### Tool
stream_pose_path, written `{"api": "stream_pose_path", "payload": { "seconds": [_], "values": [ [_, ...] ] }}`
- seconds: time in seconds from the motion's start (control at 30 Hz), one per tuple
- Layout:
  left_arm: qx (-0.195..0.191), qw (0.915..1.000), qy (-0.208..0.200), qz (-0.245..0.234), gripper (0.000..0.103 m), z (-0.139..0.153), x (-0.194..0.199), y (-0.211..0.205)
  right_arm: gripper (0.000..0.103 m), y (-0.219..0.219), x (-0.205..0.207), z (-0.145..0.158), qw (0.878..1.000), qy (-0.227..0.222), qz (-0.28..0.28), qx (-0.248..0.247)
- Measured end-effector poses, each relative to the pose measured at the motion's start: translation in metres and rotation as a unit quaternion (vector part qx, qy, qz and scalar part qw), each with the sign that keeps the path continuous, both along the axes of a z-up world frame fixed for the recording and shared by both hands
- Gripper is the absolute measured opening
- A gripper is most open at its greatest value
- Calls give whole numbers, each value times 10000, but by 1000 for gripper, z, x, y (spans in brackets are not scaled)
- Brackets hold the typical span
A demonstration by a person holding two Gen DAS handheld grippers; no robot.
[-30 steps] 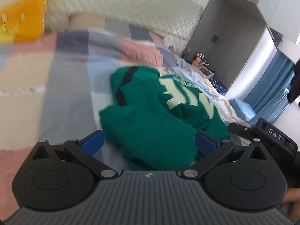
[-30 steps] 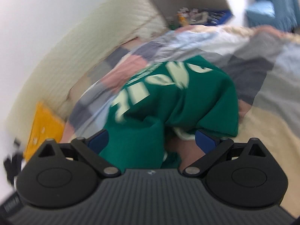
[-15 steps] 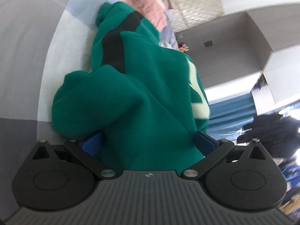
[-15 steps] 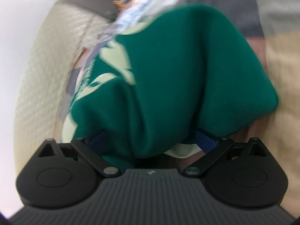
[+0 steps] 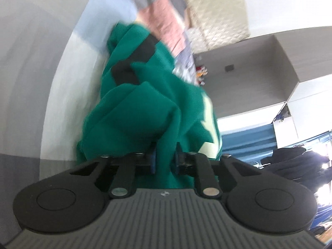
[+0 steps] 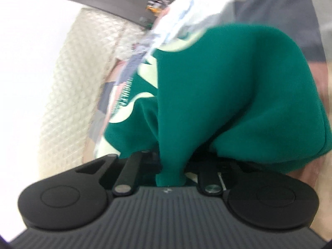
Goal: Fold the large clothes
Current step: 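Reach both tools to the green hoodie and close on its fabric, then lift the hoodie with both tools, raising it off the bed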
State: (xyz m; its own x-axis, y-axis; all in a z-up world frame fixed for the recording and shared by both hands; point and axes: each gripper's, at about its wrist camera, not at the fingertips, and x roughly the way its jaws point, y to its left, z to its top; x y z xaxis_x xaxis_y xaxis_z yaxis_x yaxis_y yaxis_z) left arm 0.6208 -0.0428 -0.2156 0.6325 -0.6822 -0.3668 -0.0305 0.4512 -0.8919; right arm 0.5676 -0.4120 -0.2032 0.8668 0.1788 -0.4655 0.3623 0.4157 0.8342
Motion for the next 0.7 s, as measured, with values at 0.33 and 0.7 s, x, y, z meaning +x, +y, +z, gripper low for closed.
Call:
{"api": "stream_pose_path", "payload": {
  "seconds": [0.33, 0.7],
  "values": [
    [34, 9906, -1000, 928, 12, 110, -97, 64, 12, 18, -41, 93, 9877, -1115, 1030, -381],
    [334, 9666, -1957, 1623, 10, 232, -267, 122, 11, 44, -130, 188, 9514, -2130, 2152, -553]
  ]
}}
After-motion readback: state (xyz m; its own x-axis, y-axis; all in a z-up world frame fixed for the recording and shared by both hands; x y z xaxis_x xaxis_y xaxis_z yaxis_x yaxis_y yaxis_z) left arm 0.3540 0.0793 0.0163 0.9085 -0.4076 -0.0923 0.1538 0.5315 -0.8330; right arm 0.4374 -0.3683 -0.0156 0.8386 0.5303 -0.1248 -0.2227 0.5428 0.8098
